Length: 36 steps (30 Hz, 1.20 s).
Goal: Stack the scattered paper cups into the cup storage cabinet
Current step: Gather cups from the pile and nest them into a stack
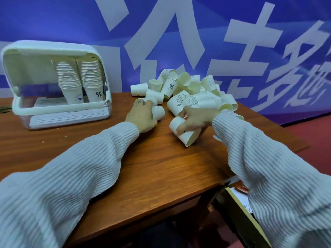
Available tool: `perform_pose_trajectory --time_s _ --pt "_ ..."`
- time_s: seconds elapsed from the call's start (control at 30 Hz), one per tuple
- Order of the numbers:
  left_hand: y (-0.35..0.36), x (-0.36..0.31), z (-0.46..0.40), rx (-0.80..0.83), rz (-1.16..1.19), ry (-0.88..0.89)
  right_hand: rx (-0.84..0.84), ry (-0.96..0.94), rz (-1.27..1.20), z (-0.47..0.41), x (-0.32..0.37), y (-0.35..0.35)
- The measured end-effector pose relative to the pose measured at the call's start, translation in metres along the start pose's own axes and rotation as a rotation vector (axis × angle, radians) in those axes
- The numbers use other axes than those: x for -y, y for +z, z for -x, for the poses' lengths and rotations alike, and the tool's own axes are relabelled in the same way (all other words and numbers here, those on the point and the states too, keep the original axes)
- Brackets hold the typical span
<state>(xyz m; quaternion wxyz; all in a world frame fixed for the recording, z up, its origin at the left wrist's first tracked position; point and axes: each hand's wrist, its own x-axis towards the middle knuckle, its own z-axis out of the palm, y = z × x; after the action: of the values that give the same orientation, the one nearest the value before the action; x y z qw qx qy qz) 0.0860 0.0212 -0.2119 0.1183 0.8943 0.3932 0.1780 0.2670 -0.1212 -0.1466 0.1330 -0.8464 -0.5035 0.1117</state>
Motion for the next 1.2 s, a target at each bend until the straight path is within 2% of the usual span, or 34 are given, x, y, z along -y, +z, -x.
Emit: perform_pose_trajectory --time_s 0.1,0.2,0.27,0.47,0.53,0.67,0.87,1.1,1.2 --pt "-0.027 0.010 0.011 -0.194 0.100 0.043 -0.014 -0.064 -0.047 -0.014 0.025 0.008" --pt "-0.061 0.031 0.024 -0.360 0.173 0.031 -0.126 -0.196 -0.277 -0.023 0.063 0.009" --pt "-0.083 0.050 0.029 -0.423 0.218 -0.017 -0.132 -0.251 -0.355 -0.030 0.095 0.012" --pt "-0.128 0.112 0.044 -0.585 0.304 -0.230 -0.165 -0.341 -0.323 -0.058 0.192 0.032" --pt "-0.137 0.129 0.050 -0.624 0.309 -0.292 -0.164 -0.408 -0.198 -0.067 0.216 0.036" --pt "-0.146 0.158 0.059 -0.645 0.302 -0.385 -0.207 -0.477 -0.022 -0.089 0.246 0.042" --pt "-0.144 0.185 0.062 -0.684 0.325 -0.395 -0.083 -0.549 0.236 -0.113 0.274 0.060" --pt "-0.133 0.193 0.052 -0.666 0.309 -0.373 -0.009 -0.625 0.219 -0.126 0.277 0.087" --pt "-0.129 0.191 0.046 -0.665 0.307 -0.340 0.012 -0.658 0.107 -0.125 0.267 0.088"
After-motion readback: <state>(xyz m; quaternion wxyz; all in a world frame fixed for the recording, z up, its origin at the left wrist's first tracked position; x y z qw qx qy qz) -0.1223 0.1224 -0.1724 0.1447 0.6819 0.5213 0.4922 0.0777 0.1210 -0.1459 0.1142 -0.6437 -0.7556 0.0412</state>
